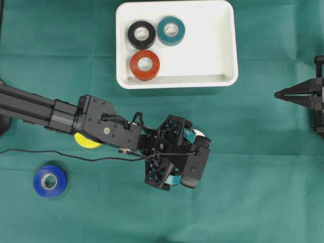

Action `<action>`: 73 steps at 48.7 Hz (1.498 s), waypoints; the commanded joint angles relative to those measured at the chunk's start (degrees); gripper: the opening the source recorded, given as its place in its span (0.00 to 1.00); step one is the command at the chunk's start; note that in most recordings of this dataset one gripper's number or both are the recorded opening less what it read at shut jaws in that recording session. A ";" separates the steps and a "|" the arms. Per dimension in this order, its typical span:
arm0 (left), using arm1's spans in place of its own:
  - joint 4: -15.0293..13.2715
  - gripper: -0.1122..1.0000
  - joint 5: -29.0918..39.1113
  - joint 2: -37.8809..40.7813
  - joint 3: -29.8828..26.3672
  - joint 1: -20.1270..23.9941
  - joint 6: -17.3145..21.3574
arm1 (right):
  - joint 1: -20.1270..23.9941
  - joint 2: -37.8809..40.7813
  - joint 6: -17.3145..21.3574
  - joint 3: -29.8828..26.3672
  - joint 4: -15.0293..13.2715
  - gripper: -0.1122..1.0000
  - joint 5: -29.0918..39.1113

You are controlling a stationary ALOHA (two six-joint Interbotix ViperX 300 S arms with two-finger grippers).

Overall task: Put the tape into the white case with the left arm.
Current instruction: 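Extend the left gripper to the white tape roll and grasp it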

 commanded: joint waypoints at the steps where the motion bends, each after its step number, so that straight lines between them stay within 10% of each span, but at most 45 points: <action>1: 0.09 0.87 0.09 -0.53 -1.41 0.97 -0.09 | -0.09 0.44 0.09 -0.44 -0.09 0.02 -0.70; 32: 0.09 0.82 -0.09 3.25 -1.76 1.76 -0.09 | -0.09 0.35 0.97 -0.18 -0.09 0.02 -0.88; 45: 0.18 0.35 0.26 3.08 -1.23 1.49 0.09 | -0.09 0.35 0.97 -0.18 -0.09 0.02 -0.88; 73: 0.26 0.35 3.16 -4.22 0.97 0.88 0.35 | -0.09 0.35 0.97 -0.09 0.00 0.02 -0.97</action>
